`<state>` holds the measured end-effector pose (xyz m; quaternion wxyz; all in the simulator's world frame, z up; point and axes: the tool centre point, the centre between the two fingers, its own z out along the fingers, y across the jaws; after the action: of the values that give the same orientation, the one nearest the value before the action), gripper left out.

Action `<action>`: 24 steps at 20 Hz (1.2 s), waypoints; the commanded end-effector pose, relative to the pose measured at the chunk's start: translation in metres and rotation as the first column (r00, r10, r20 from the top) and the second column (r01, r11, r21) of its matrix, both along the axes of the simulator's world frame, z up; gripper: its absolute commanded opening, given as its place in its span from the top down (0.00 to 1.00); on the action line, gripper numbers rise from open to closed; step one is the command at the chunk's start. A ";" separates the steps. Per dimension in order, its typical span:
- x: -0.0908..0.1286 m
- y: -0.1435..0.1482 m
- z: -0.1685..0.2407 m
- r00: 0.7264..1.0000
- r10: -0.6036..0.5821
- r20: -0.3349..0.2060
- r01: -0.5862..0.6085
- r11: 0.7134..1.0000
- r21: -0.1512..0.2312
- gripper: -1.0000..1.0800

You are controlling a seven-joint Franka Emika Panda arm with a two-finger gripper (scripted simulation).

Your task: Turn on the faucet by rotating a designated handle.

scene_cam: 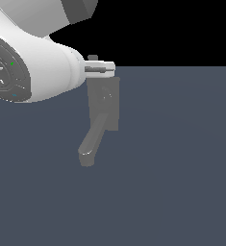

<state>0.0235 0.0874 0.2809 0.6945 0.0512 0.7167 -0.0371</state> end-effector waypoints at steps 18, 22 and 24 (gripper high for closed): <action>-0.006 -0.064 0.002 1.000 -0.006 0.009 0.006 1.000 0.003 1.00; -0.007 -0.081 0.002 1.000 -0.010 0.017 0.010 1.000 0.003 1.00; -0.007 -0.090 0.002 1.000 -0.012 0.022 0.012 1.000 0.003 1.00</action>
<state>0.0126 0.0168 0.2748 0.6950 0.0486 0.7166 -0.0324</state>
